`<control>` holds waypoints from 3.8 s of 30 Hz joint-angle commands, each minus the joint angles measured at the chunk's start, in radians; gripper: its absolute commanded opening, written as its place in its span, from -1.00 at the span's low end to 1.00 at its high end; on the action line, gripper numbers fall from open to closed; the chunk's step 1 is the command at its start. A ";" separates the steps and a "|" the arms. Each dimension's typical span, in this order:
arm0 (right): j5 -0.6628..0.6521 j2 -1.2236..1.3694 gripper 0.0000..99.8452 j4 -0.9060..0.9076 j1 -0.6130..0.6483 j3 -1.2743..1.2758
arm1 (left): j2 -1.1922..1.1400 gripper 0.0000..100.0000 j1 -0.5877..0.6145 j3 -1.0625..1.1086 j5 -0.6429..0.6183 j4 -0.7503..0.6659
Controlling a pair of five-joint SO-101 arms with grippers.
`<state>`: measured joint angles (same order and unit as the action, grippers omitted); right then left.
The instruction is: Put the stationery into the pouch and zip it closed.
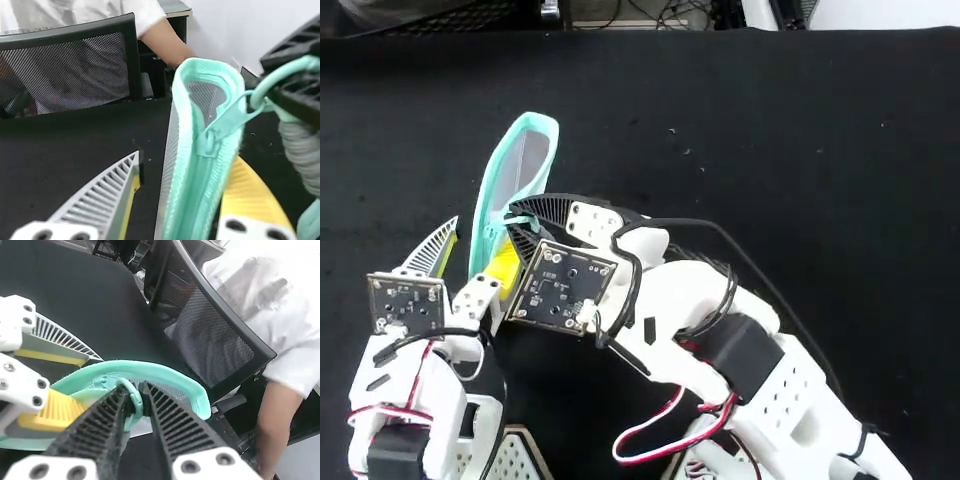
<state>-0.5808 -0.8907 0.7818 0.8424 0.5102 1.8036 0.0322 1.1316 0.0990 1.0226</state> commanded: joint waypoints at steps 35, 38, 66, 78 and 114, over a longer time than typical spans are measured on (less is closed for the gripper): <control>0.112 0.007 -0.97 -0.287 -0.310 0.071 | -0.006 -0.94 -0.199 -0.073 0.020 0.075; 0.110 0.007 -0.97 -0.293 -0.342 0.071 | -0.006 -0.94 -0.197 -0.073 0.020 0.075; 0.110 0.572 -0.97 -0.539 -0.628 -0.022 | -0.005 -0.94 -0.191 -0.082 0.021 0.077; 0.112 0.707 -0.97 -0.539 -0.628 -0.077 | -0.005 -0.94 -0.191 -0.082 0.021 0.077; 0.167 -0.180 -0.95 0.316 -0.764 0.309 | -0.020 -0.94 0.211 -0.254 0.110 0.089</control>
<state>-0.4227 -1.0073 1.1040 0.1688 0.7096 1.7852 0.1366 0.9828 0.1818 1.1178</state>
